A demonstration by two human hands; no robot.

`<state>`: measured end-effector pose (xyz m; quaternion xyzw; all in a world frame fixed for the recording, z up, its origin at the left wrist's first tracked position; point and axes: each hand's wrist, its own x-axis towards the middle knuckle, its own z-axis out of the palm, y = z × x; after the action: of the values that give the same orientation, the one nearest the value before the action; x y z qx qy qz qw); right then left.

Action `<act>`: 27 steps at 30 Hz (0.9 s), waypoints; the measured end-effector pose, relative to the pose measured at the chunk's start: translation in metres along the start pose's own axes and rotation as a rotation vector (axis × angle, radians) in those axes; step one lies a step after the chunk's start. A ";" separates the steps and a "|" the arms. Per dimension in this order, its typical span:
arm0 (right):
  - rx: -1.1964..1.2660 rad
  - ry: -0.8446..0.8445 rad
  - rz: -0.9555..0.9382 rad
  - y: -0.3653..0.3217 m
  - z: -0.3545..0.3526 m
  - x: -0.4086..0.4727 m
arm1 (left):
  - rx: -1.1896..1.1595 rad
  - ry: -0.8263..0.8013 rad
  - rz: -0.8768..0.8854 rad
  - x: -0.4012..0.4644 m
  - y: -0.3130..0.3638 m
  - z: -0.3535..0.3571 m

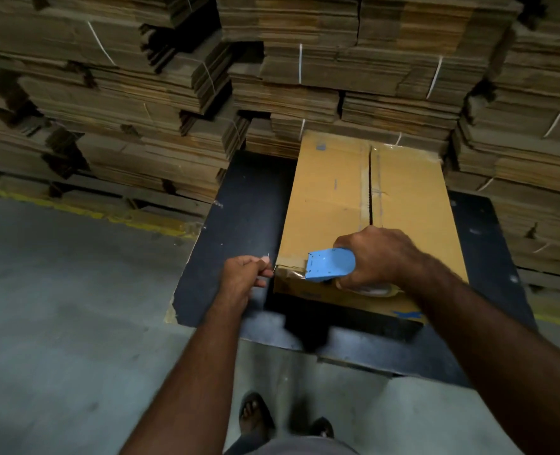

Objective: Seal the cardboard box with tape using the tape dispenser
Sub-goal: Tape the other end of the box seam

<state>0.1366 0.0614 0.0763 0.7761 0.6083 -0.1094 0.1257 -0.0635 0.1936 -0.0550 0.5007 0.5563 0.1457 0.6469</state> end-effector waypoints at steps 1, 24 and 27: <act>-0.015 -0.011 0.002 -0.002 -0.001 0.002 | -0.017 -0.027 -0.026 0.002 -0.003 0.002; -0.071 -0.167 0.028 -0.014 -0.007 0.027 | 0.489 -0.058 0.630 -0.033 -0.034 0.024; -0.071 -0.153 0.028 -0.013 -0.007 0.026 | 0.598 0.006 0.475 -0.027 -0.037 0.035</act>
<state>0.1304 0.0907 0.0735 0.7689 0.5896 -0.1447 0.2007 -0.0556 0.1395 -0.0735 0.7821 0.4445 0.1241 0.4188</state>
